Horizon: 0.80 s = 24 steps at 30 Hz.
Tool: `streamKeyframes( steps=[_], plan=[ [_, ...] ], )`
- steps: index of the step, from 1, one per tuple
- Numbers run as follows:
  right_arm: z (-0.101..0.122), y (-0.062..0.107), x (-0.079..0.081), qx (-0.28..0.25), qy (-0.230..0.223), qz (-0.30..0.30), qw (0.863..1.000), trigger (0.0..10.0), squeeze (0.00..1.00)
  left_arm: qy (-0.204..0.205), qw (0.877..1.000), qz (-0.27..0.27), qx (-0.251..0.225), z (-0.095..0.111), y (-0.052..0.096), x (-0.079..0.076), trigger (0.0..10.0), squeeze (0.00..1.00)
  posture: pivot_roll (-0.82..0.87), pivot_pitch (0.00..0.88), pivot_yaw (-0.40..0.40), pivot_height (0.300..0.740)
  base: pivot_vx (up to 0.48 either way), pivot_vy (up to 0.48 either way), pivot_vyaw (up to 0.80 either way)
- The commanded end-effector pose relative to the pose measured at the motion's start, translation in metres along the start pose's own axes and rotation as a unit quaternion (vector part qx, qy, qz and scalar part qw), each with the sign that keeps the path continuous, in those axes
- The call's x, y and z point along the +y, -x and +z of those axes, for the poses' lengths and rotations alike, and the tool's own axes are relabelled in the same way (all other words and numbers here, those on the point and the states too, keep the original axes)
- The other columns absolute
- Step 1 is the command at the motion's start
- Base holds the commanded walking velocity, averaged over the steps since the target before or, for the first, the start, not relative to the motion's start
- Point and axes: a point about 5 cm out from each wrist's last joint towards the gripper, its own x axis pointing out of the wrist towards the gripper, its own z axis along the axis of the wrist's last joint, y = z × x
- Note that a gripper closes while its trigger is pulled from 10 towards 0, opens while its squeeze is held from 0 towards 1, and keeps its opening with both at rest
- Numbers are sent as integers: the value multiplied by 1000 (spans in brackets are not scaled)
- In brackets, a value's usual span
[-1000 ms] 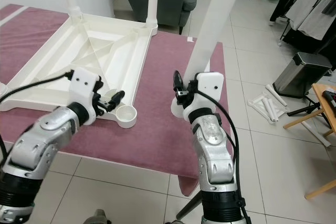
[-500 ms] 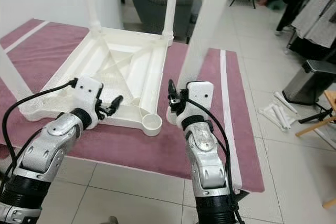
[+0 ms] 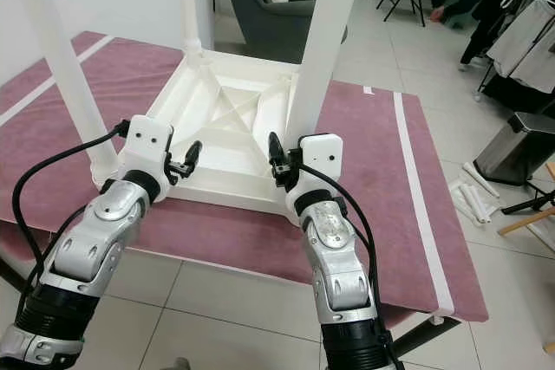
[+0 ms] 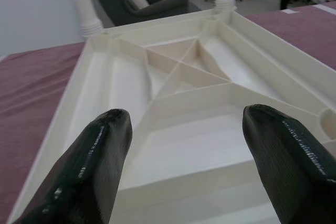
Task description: Building children table
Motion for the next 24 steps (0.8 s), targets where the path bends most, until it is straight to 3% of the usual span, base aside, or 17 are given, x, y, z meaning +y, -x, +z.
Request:
streamKeyframes(
  steps=[1, 4, 7, 9, 12, 13, 14, 16, 18, 20, 24],
  plan=[
    [3, -1, -5, -8, -2, -3, 1000, 10000, 0, -6, 997, -77, -8, 3, -1, -14, 10000, 0, 131, 0, -45, 740, 0, 0, 0],
    [7, -4, -4, -12, -4, 24, 1000, 10000, 0, -46, 985, -167, -14, 12, -2, -19, 10000, 0, 131, 0, -44, 740, 0, 0, 0],
    [7, -5, -4, -12, -7, 29, 999, 10000, 0, -64, 978, -198, -14, 15, -2, -19, 10000, 0, 131, 0, -44, 740, 0, 0, 0],
    [8, -7, -4, -10, -12, 39, 999, 10000, 0, -106, 959, -261, -11, 19, -1, -15, 10000, 0, 132, 0, -45, 740, 0, 0, 0],
    [8, -8, -5, -8, -13, 47, 999, 10000, 0, -126, 949, -290, -8, 20, -1, -12, 10000, 0, 133, 2, -45, 740, 0, 0, 0],
    [8, -8, -5, -5, -14, 57, 998, 10000, 0, -147, 934, -326, 0, 20, 0, -10, 10000, 0, 132, 3, -44, 740, 0, 0, 0],
    [8, -8, -5, -5, -14, 57, 998, 10000, 0, -147, 934, -326, 0, 20, 0, -10, 10000, 0, 132, 3, -44, 740, 0, 0, 0],
    [8, -8, -6, 2, -16, 76, 997, 10000, 0, -172, 902, -395, 18, 17, 3, -12, 10000, 0, 133, 8, -44, 740, 0, 0, 0],
    [7, -7, -8, 6, -11, 86, 996, 10000, 0, -181, 884, -429, 38, 9, 1, -17, 10000, 0, 130, 13, -41, 740, 0, 0, 0],
    [7, -7, -9, 7, -10, 88, 996, 10000, 0, -182, 880, -436, 44, 6, -1, -18, 10000, 0, 130, 13, -41, 740, 0, 0, 0],
    [10, -8, -11, 4, -10, 90, 996, 10000, 0, -188, 874, -441, 78, -7, -19, -20, 10000, 0, 119, 21, -33, 740, 0, 0, 0]
  ],
)
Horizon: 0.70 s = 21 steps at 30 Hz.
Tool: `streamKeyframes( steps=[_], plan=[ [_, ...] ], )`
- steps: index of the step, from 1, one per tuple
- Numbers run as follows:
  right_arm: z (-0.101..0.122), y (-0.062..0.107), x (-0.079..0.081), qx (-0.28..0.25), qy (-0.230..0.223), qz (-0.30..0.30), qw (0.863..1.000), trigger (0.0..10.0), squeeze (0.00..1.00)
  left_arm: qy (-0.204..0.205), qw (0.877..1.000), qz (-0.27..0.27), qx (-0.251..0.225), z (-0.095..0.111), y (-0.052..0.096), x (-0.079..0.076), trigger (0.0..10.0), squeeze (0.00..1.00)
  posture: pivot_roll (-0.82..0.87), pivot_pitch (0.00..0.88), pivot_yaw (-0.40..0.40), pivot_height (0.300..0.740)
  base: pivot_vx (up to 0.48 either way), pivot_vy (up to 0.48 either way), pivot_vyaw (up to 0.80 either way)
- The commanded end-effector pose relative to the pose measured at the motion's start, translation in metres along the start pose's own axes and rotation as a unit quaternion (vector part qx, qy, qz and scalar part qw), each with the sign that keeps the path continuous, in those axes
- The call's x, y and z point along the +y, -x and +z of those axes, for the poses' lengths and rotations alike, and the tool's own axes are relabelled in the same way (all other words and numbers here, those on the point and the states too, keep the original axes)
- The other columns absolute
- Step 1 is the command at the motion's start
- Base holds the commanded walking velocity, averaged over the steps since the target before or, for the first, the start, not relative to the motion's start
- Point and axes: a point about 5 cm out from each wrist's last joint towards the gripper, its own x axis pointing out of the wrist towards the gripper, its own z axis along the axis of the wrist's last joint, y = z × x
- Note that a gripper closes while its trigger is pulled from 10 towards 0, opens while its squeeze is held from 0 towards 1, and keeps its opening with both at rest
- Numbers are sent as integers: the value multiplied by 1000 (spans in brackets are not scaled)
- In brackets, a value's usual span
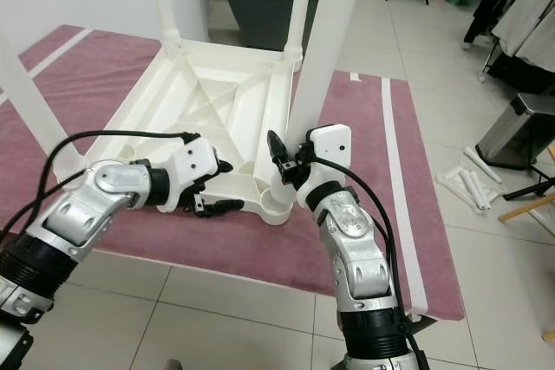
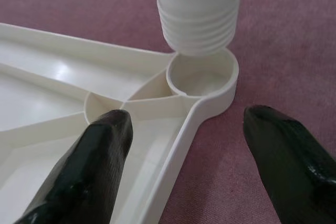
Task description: Building children table
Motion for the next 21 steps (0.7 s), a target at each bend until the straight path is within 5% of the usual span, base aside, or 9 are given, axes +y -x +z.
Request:
streamKeyframes(
  steps=[1, 11, 12, 15, 16, 17, 18, 20, 21],
  plan=[
    [5, -2, 0, -6, -3, 5, 1000, 10000, 0, -9, 1000, -6, 22, -4, -7, 6, 10000, 0, 114, 26, -30, 740, 0, 0, 0],
    [-4, 9, 6, 11, -24, 7, 1000, 10000, 0, 0, 997, 3, 77, -24, -11, 23, 10000, 0, 89, 40, -14, 740, 0, 0, 0],
    [-7, 11, 8, 15, -25, 9, 1000, 10000, 0, 6, 996, -5, 84, -28, -11, 22, 7608, 0, 87, 43, -13, 740, 0, 0, 0],
    [-9, 12, 8, 18, -24, 10, 999, 10000, 0, 9, 996, -13, 88, -31, -11, 21, 6431, 0, 87, 44, -13, 740, 0, 0, 0],
    [-11, 12, 9, 20, -24, 12, 999, 10000, 0, 12, 996, -18, 92, -34, -11, 21, 3255, 0, 88, 46, -15, 740, 0, 0, 0],
    [-11, 12, 9, 20, -24, 12, 999, 10000, 0, 12, 996, -18, 92, -34, -11, 21, 3255, 0, 88, 46, -15, 740, 0, 0, 0],
    [-12, 12, 9, 21, -24, 13, 999, 10000, 0, 14, 995, -23, 94, -37, -12, 21, 1647, 0, 89, 46, -15, 740, 0, 0, 0],
    [-12, 12, 9, 21, -24, 13, 999, 10000, 0, 14, 995, -23, 94, -37, -12, 21, 1647, 0, 89, 46, -15, 740, 0, 0, 0],
    [-13, 11, 10, 21, -24, 14, 999, 10000, 0, 14, 995, -29, 96, -39, -12, 20, 0, 0, 90, 48, -16, 740, 0, 0, 0]
  ],
)
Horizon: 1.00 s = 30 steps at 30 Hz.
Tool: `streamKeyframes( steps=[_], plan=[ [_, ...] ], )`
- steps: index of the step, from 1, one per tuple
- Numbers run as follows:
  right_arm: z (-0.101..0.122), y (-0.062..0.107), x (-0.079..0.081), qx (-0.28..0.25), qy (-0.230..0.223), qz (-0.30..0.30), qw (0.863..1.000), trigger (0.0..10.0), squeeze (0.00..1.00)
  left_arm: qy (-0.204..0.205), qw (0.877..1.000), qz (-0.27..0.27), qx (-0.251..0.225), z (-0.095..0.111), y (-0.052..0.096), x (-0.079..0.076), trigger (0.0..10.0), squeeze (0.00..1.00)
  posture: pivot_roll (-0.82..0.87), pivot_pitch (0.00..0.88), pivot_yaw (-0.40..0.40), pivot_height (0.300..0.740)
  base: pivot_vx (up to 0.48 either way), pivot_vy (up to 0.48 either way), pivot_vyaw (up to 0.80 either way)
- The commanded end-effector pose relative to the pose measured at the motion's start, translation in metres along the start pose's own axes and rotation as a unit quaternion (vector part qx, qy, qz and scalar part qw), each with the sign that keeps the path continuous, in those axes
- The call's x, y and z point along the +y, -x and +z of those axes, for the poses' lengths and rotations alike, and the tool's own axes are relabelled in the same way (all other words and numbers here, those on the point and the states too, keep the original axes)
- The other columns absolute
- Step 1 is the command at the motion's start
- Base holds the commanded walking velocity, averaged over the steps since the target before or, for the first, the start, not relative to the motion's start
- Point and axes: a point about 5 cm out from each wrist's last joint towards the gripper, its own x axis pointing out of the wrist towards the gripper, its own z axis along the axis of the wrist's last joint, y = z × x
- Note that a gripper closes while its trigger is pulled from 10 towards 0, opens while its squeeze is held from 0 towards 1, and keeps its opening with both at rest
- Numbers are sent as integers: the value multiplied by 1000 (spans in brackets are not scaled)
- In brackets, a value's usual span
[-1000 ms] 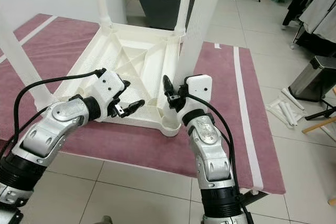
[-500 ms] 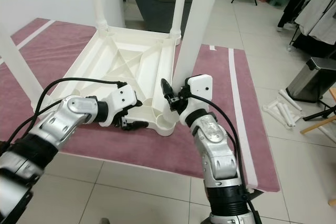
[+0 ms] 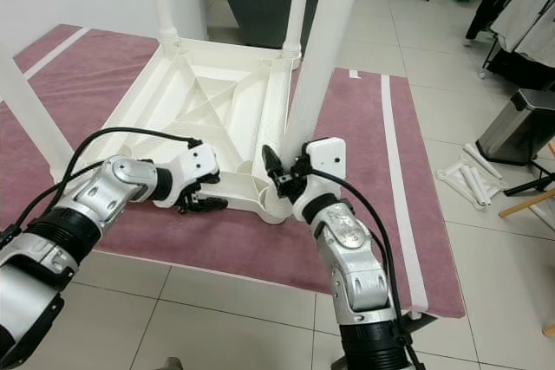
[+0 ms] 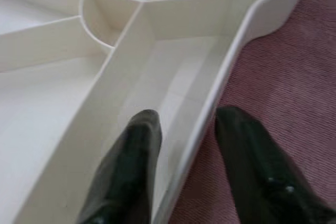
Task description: Building children table
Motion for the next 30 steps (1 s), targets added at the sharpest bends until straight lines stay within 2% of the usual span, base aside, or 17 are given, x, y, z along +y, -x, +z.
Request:
streamKeyframes(
  steps=[1, 9, 16, 17, 18, 22, 28, 30],
  plan=[
    [1, -3, 1, -9, 0, 4, 1000, 10000, 0, -20, 1000, -17, 11, 0, -4, -1, 0, 0, 94, 51, -21, 740, 0, 0, 0],
    [3, -8, 2, -12, -1, 7, 1000, 10000, 0, -60, 997, -32, 35, -8, -8, -5, 0, 0, 95, 53, -25, 740, 0, 0, 0],
    [4, -8, 0, -14, 0, 0, 1000, 10000, 0, -79, 995, -47, 26, -7, -5, -5, 0, 0, 90, 51, -24, 740, 0, 0, 0],
    [4, -8, -2, -14, 2, -7, 1000, 10000, 0, -84, 995, -46, 25, -7, -5, -5, 7294, 0, 92, 51, -24, 740, 0, 0, 0],
    [3, -8, -5, -15, 13, -19, 1000, 10000, 0, -88, 995, -47, 21, -6, -4, -4, 10000, 0, 94, 52, -24, 740, 0, 0, 0],
    [3, -9, -11, -22, 36, -44, 998, 10000, 0, -88, 995, -54, 4, -3, -5, -6, 10000, 0, 94, 54, -22, 740, 0, 0, 0],
    [4, -13, -13, -32, 45, -63, 997, 10000, 0, -88, 994, -58, -4, -2, -8, -8, 10000, 0, 92, 55, -22, 740, 0, 0, 0],
    [-2, -14, -14, -25, 41, -64, 997, 10000, 0, -86, 994, -63, -9, -2, -9, -10, 10000, 0, 89, 57, -17, 740, 0, 0, 0]
  ],
)
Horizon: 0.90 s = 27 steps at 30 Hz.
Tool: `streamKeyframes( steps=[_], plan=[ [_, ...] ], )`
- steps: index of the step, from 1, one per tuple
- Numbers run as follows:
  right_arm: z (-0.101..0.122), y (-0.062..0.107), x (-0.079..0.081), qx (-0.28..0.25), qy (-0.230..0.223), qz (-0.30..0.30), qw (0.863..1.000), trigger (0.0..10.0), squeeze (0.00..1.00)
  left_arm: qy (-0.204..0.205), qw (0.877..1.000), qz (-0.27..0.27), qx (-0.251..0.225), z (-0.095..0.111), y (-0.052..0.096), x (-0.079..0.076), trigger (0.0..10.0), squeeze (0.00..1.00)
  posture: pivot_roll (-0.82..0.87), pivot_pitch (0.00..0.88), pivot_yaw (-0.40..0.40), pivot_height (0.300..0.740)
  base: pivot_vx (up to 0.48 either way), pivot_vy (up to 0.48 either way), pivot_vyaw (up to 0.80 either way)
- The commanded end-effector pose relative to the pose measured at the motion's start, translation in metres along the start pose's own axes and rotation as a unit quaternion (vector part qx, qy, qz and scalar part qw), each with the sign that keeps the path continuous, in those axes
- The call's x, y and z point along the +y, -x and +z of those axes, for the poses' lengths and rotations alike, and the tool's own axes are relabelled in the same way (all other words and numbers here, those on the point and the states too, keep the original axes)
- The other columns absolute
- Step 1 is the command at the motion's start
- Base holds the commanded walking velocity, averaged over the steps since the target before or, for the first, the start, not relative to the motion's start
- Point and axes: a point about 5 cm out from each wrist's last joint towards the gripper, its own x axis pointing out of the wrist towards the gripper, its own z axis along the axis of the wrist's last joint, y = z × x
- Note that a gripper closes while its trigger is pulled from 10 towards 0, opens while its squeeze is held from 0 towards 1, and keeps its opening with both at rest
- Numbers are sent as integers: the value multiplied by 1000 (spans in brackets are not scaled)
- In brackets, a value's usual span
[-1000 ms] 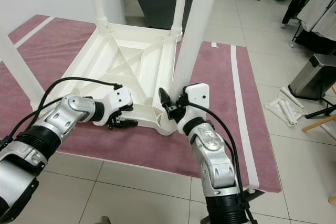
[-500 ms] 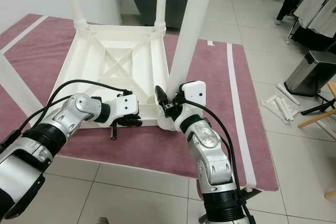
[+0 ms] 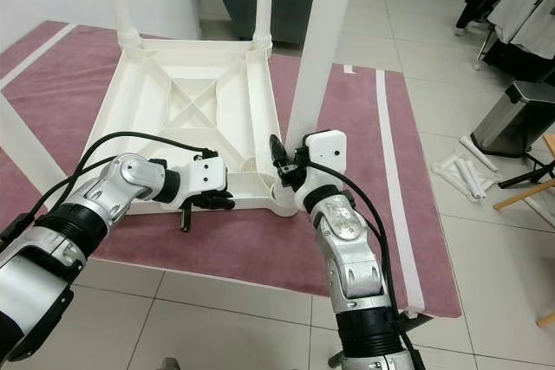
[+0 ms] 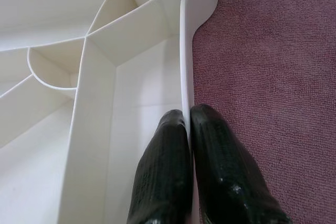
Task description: Building children table
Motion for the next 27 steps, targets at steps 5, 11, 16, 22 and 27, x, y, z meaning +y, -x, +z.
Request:
streamKeyframes(
  steps=[5, 11, 16, 22, 27],
  plan=[
    [-15, -1, 1, 22, -19, 19, 999, 10000, 0, 27, 1000, -10, 3, -11, -3, -9, 10000, 0, 95, 56, -13, 740, 0, 0, 0],
    [-26, -2, -3, 64, -27, 62, 996, 10000, 0, 30, 999, -11, 1, -13, -1, -10, 10000, 0, 103, 61, -17, 740, 0, 0, 0],
    [-27, -4, -12, 96, -15, 124, 988, 10000, 0, 33, 999, -10, 1, -15, 0, -10, 10000, 0, 101, 64, -14, 740, 0, 0, 0],
    [-31, -8, -21, 126, -23, 162, 978, 10000, 0, 33, 999, -10, 0, -14, 0, -10, 10000, 0, 99, 66, -10, 740, 0, 0, 0],
    [-37, -9, -23, 137, -29, 189, 972, 10000, 0, 34, 999, -10, -1, -14, -1, -10, 10000, 0, 106, 70, -11, 740, 0, 0, 0]
  ],
)
